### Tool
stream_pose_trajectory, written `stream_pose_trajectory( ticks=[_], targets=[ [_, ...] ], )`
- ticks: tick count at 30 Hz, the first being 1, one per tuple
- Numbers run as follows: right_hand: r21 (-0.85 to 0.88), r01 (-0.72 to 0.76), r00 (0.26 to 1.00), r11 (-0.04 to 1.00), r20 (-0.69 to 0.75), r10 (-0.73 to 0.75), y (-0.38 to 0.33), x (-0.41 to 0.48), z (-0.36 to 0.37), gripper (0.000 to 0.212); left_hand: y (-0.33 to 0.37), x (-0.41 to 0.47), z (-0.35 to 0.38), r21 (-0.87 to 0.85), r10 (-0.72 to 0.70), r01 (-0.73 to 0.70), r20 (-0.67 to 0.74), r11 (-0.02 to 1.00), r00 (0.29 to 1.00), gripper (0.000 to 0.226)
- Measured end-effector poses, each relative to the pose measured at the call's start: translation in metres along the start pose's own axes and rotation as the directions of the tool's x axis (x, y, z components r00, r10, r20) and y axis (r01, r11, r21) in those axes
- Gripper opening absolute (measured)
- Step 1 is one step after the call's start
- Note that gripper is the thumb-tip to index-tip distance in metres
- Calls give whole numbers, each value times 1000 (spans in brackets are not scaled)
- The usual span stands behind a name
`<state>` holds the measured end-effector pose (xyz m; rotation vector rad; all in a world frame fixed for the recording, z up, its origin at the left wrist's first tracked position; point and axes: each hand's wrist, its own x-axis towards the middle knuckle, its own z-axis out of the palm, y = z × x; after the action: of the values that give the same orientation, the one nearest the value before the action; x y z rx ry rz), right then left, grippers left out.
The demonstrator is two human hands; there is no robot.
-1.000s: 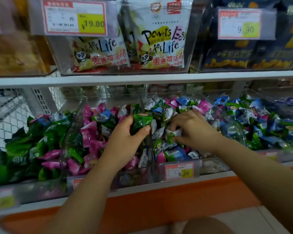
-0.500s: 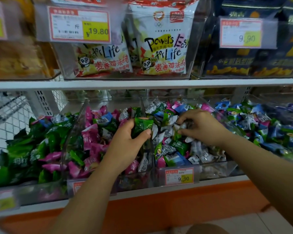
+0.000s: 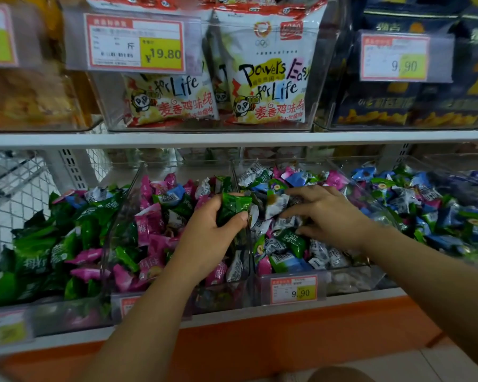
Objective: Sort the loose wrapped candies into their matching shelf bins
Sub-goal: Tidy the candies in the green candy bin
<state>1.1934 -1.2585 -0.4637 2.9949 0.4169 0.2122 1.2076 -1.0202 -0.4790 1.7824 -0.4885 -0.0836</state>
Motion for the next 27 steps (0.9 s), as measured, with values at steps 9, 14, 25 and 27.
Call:
stream_pose_trajectory(
  ticks=[9, 14, 25, 27],
  targets=[
    [163, -87, 996, 983, -1, 89, 6, -1, -5, 40, -1, 1, 1, -16, -19, 19, -10, 1000, 1000, 14],
    [23, -69, 998, 997, -4, 70, -21, -11, -6, 40, -3, 3, 1, -7, -21, 21, -11, 1000, 1000, 34],
    [122, -150, 985, 981, -61, 159, -38, -11, -7, 31, 2, -12, -8, -40, -49, 49, 11, 998, 999, 21],
    [452, -123, 952, 884, -198, 234, -53, -15, -19, 26, 5, -15, -11, -154, -109, 109, 8, 982, 994, 33]
  ],
)
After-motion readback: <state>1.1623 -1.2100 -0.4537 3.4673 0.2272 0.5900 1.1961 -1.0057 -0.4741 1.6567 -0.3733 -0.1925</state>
